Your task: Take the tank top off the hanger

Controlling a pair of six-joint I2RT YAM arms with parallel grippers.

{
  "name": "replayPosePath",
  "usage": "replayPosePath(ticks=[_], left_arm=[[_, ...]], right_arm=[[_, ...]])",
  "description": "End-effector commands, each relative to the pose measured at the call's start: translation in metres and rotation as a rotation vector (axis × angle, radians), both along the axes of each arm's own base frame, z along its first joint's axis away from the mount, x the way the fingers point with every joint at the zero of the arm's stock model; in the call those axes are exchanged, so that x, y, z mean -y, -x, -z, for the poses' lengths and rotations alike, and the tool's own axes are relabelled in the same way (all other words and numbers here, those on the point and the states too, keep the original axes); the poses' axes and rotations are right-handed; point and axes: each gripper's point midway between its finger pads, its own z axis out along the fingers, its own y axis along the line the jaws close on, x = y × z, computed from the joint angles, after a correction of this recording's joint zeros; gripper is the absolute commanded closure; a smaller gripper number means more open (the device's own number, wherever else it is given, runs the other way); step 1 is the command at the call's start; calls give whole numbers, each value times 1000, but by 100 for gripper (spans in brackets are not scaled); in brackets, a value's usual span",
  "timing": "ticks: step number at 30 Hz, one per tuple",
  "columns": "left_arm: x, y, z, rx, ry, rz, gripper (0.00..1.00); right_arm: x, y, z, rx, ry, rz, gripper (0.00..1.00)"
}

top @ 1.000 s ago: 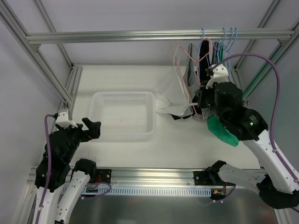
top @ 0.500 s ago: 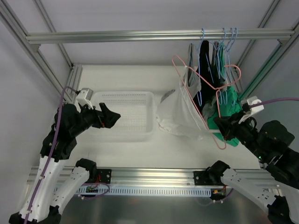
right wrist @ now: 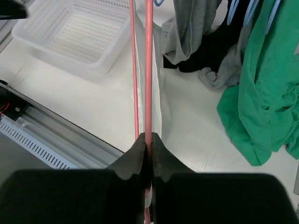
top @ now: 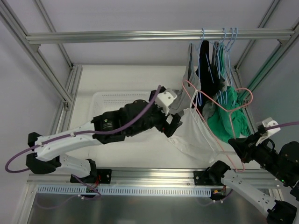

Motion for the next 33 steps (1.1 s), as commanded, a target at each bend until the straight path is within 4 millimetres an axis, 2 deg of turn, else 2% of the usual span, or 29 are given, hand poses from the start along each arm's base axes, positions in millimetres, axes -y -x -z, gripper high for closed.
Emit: replayPosePath(ticks=[1,2,4,6,7,8,14,16,31,32,33], left_arm=[[10,-34,-43,159,47,-138,16],[23,-38,-36,167,21,-131,21],[44,-42,-43,175,27,-119,35],[53,-47,-48,197,19,-124,45],[56,-50,-59,209,37,-135,44],[63,-55,-51,216,11,-147,44],[73,-69,-45,200,5,-171,45],[75,-68,-40,181,9,-146,47],[82,-64,-12,96,0,-98,46],[83,-64,-10,92,-2,-98,47],[83,-64,-9,92,-3,-100,52]], right_arm=[[2,12,-6,-1,-26,-33,100],[4,16,-8,6,-38,-40,100],[3,20,-9,3,-48,-53,100],[3,21,-7,-12,-36,-62,100],[2,22,-6,-17,-32,-66,100],[2,21,-5,-20,-26,-68,100],[3,26,-9,-1,-42,-83,100],[3,26,-10,2,-40,-86,100],[-5,24,-24,40,-75,-112,100],[-3,24,-25,46,-75,-109,100],[-2,23,-26,49,-73,-102,100]])
